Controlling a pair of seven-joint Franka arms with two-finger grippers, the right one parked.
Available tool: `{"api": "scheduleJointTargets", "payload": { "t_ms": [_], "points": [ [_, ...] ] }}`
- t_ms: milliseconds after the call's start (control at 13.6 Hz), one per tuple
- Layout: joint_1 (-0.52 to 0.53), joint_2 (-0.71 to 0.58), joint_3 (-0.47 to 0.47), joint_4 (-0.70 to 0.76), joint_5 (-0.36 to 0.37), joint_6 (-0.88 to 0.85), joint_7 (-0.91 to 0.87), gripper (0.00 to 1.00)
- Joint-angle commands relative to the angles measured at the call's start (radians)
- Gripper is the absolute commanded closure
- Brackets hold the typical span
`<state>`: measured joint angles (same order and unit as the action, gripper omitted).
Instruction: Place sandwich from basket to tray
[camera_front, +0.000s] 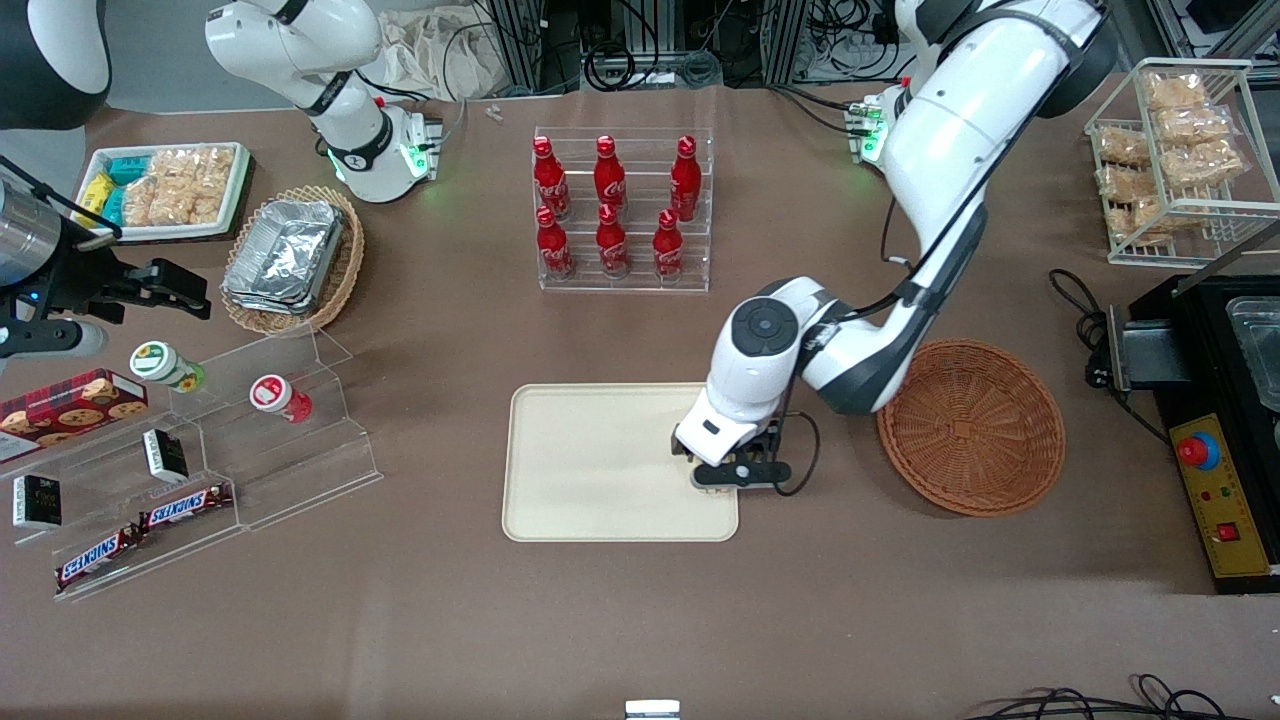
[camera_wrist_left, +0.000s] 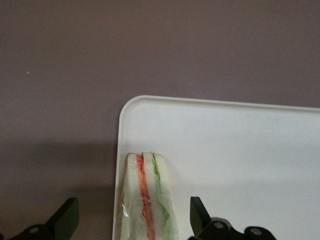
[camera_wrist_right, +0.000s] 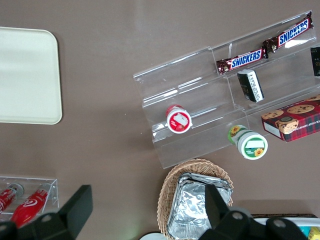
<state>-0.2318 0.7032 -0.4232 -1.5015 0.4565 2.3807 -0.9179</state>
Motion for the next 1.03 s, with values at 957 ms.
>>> {"api": "scheduleJointTargets", "payload": {
  "t_ms": [957],
  "points": [
    [0.183,-0.289,-0.002,-0.019,-0.119,-0.213,-0.041,0.0]
  ]
}}
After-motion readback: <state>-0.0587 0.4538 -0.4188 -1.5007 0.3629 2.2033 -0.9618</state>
